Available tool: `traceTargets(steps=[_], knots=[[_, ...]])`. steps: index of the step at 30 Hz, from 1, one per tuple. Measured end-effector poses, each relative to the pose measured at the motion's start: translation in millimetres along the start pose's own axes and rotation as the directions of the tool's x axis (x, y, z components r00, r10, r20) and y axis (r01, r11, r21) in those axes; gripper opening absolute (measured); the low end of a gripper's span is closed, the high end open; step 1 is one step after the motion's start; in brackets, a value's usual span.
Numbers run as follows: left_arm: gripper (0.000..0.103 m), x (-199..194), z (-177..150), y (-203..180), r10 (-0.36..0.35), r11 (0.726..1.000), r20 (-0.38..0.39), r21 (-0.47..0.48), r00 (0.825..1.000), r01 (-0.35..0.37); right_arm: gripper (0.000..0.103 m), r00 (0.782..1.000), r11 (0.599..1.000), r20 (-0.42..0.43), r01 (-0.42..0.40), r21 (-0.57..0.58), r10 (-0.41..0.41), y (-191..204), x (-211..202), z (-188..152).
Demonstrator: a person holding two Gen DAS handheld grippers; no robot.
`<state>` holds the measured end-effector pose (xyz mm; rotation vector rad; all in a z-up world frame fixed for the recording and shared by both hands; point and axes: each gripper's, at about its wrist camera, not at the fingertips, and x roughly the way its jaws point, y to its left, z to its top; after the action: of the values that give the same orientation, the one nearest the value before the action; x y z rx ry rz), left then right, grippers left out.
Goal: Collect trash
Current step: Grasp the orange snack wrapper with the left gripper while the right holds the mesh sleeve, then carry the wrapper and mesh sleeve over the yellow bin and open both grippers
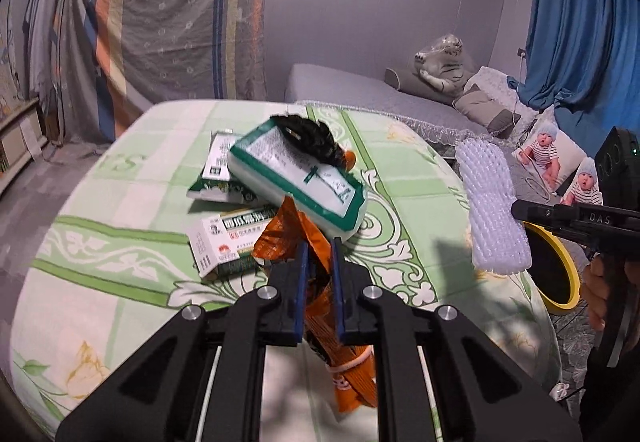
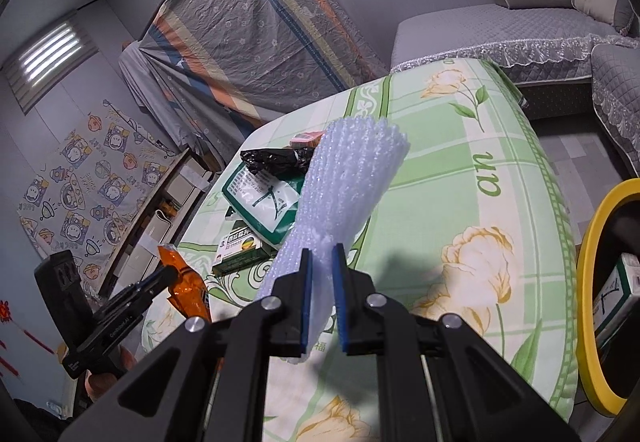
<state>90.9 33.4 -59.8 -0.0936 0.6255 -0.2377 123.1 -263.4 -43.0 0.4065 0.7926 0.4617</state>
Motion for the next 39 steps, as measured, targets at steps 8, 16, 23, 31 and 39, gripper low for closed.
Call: traceTargets(steps=[8,16,23,31,39], knots=[[0.007,3.5,11.7,-22.4,-0.052,0.998,0.020,0.038,0.998,0.052,0.010,1.000,1.000,0.024,0.019,0.020,-0.019,-6.8,-13.9,-4.6],[0.007,-3.9,27.1,-52.9,-0.114,0.989,0.065,0.105,0.991,0.107,0.010,0.996,0.998,0.082,0.041,0.056,-0.045,-23.8,-42.2,-3.0],[0.007,-0.2,49.1,-102.3,-0.175,0.967,0.085,0.204,0.981,0.155,0.010,0.980,0.991,0.172,0.078,0.110,-0.096,-50.0,-79.0,2.2],[0.007,20.2,65.0,-164.4,-0.267,0.924,0.065,0.301,0.961,0.236,0.010,0.950,0.970,0.246,0.143,0.197,-0.190,-93.6,-119.5,0.2],[0.007,42.7,69.9,-224.1,-0.355,0.869,0.026,0.378,0.935,0.319,0.010,0.899,0.924,0.292,0.238,0.299,-0.326,-142.6,-155.2,-12.6]])
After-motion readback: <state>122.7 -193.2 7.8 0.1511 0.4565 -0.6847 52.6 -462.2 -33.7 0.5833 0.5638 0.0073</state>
